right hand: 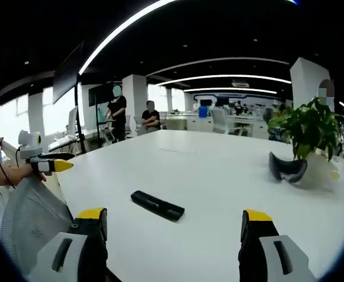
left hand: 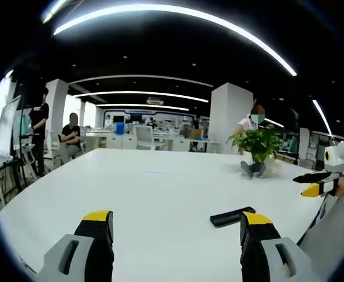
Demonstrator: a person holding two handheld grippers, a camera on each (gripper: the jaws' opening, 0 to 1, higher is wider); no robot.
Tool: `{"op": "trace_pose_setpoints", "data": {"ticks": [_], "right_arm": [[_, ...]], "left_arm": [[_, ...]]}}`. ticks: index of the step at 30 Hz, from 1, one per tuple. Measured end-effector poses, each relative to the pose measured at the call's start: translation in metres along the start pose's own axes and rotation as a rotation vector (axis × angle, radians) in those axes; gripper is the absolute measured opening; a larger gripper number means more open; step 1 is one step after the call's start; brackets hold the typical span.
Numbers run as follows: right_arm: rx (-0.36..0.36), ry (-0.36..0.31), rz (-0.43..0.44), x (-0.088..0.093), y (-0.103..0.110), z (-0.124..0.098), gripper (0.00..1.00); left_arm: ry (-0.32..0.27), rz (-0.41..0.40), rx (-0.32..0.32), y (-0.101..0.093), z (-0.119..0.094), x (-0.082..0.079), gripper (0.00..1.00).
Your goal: Press the specified remote control buttons in sequence, fully releasing each button before pressing the next.
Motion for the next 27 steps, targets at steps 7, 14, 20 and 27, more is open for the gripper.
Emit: {"op": "trace_pose_setpoints", "data": {"ticks": [7,14,20,27], "right_arm": [[-0.007,0.013,-0.013,0.0010,0.0004,0.0003,0.93],[-0.018,0.015,-0.027,0.0010,0.0010,0.0010,0.90],[-0.042,0.026,-0.010,0.0032,0.0025,0.0021,0.90],[-0.082,0.060,-0.044,0.0057,0.0074,0.0044,0.90]], "left_arm": [[0.000,-0.006,-0.003,0.0005,-0.0001,0.0002,0.92],[0.016,0.001,-0.003,-0.0002,0.0001,0.0009,0.91],[0.023,-0.005,-0.006,-0.0005,0.0003,0.0009,0.91],[0.013,-0.006,-0.026,0.0005,-0.0008,-0.0003,0.93]]}}
Point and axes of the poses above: the point that each gripper's makers call its tool centre point, and the gripper's own axes: z roughly forward along the fingers, y roughly to its left, x roughly out of its underside, the point moved 10 cm from there along -z, roughly backward along the fingers, and after that the axes turned 12 degrees about -y, right-handed, at the moved point
